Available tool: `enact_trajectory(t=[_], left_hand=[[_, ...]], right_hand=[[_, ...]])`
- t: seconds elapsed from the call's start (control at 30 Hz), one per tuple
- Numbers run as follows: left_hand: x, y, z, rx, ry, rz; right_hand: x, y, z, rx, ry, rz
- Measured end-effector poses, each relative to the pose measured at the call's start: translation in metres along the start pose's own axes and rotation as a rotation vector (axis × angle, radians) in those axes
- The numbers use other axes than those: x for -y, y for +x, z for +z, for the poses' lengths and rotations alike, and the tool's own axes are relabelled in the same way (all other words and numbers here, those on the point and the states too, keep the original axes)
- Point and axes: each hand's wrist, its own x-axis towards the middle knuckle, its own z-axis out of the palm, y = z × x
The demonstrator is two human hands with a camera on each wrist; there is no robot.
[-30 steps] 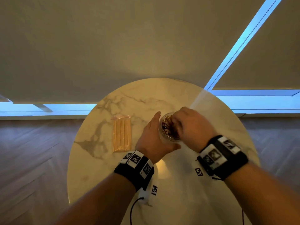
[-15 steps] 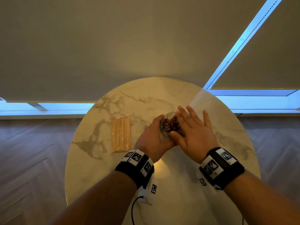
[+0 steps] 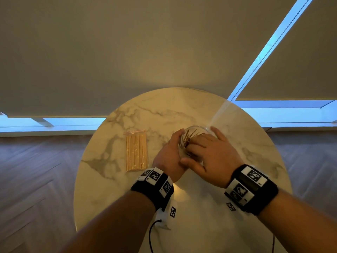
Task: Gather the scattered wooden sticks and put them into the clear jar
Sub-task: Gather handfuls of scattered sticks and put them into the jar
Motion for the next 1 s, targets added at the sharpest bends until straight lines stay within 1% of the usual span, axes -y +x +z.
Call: enact_trajectory(t=[0.03, 0.1, 0.17, 0.23, 0.3, 0.33, 0.4, 0.43, 0.47, 0.53, 0.57, 0.6, 0.67, 0.7, 0.73, 0.77, 0.8, 0.83, 0.87, 0.93, 1.0], left_hand=[[0.001, 0.000, 0.000, 0.003, 0.004, -0.006], [0.000, 0.001, 0.001, 0.010, -0.013, -0.008], [-0.001, 0.001, 0.001, 0.004, -0.033, -0.007], [0.001, 0.002, 0.000, -0.021, -0.005, -0.007], [0.003, 0.003, 0.001, -0.030, 0.013, -0.010], [0.004, 0.004, 0.002, -0.031, 0.019, -0.013], [0.005, 0.005, 0.004, -0.035, 0.008, -0.012], [0.007, 0.005, 0.006, -0.038, 0.001, -0.007], [0.007, 0.005, 0.006, -0.037, -0.003, -0.003], [0.005, 0.003, 0.005, -0.039, 0.002, 0.003], [0.002, 0.002, 0.004, -0.041, 0.002, 0.012], [0.000, 0.001, 0.003, -0.045, 0.007, 0.016], [-0.003, -0.003, 0.002, -0.069, 0.015, 0.026], [-0.004, -0.004, 0.003, -0.082, 0.013, 0.028], [-0.004, -0.004, 0.004, -0.088, 0.012, 0.023], [-0.005, -0.005, 0.005, -0.090, 0.011, 0.016], [-0.005, -0.005, 0.005, -0.089, 0.006, 0.005], [-0.007, -0.006, 0.005, -0.091, -0.003, 0.000], [-0.008, -0.006, 0.005, -0.096, -0.008, -0.003], [-0.009, -0.006, 0.005, -0.098, 0.008, -0.002], [-0.008, -0.006, 0.004, -0.098, 0.043, -0.009]], right_hand=[[-0.004, 0.001, 0.002, 0.060, 0.033, -0.045], [-0.014, 0.007, 0.006, 0.204, 0.035, -0.069], [-0.019, 0.011, 0.007, 0.254, -0.060, -0.032], [-0.015, 0.009, 0.005, 0.205, -0.106, 0.052], [-0.008, 0.001, 0.003, 0.115, -0.050, 0.117], [-0.006, -0.002, 0.003, 0.062, -0.011, 0.109], [-0.006, -0.007, 0.006, -0.072, 0.041, 0.029], [-0.008, -0.007, 0.008, -0.103, 0.042, -0.010], [-0.010, -0.006, 0.011, -0.064, 0.041, -0.030], [-0.014, -0.002, 0.015, 0.094, 0.033, -0.048], [-0.017, -0.001, 0.016, 0.120, 0.034, -0.063], [-0.022, -0.002, 0.016, 0.102, 0.065, -0.084], [-0.031, -0.008, 0.012, -0.006, 0.182, -0.116], [-0.035, -0.009, 0.010, -0.037, 0.224, -0.118], [-0.038, -0.008, 0.008, -0.013, 0.236, -0.120], [-0.040, -0.006, 0.007, 0.044, 0.213, -0.128], [-0.041, -0.002, 0.008, 0.099, 0.163, -0.138], [-0.041, 0.002, 0.009, 0.122, 0.110, -0.145], [-0.041, 0.006, 0.010, 0.114, 0.084, -0.143], [-0.040, 0.006, 0.014, 0.075, 0.106, -0.140], [-0.038, 0.002, 0.022, 0.087, 0.109, -0.167]])
